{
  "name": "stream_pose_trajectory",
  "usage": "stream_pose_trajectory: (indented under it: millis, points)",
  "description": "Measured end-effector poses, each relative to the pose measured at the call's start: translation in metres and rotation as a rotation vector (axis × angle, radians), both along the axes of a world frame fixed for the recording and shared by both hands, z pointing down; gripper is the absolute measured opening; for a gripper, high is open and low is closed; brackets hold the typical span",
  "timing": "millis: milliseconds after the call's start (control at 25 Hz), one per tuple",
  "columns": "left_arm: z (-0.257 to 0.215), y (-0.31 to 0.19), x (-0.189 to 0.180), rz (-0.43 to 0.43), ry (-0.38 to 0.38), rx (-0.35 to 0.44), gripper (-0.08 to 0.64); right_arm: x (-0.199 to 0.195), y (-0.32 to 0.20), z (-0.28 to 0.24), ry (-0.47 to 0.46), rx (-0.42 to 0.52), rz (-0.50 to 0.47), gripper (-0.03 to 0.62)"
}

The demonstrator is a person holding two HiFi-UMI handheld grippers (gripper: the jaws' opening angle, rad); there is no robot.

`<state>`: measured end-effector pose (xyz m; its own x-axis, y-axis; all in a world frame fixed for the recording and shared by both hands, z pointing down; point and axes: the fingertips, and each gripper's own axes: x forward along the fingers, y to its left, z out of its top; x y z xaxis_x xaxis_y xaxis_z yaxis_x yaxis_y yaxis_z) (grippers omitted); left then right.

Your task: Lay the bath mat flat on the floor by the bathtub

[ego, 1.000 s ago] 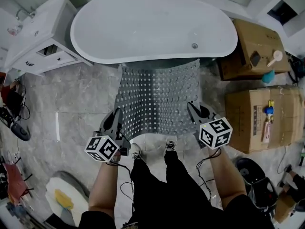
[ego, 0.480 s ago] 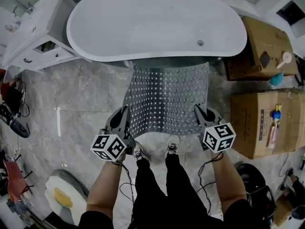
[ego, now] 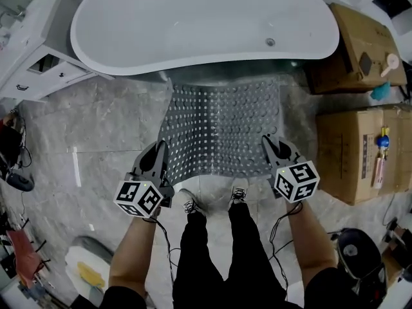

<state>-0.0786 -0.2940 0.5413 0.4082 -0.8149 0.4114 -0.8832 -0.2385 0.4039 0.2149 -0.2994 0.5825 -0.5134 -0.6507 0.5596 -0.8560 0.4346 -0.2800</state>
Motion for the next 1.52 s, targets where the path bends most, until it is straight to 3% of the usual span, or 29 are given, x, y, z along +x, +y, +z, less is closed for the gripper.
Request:
stream_pose_trajectory:
  millis: [480,920,1520]
  points:
    - [0.152,-0.010,-0.031,-0.040,-0.040,0.027,0.029,-0.014,-0.024,0.149,0.044,0.049,-0.038,0.031]
    - [0.298,-0.030,-0.057,-0.023,-0.071,0.051,0.029,-0.010,-0.048,0.296,0.068,0.082,-0.053,0.032]
    - [0.431,-0.062,-0.091,0.009,-0.113,0.060,0.029,-0.020,-0.076,0.431,0.072,0.105,-0.056,0.032]
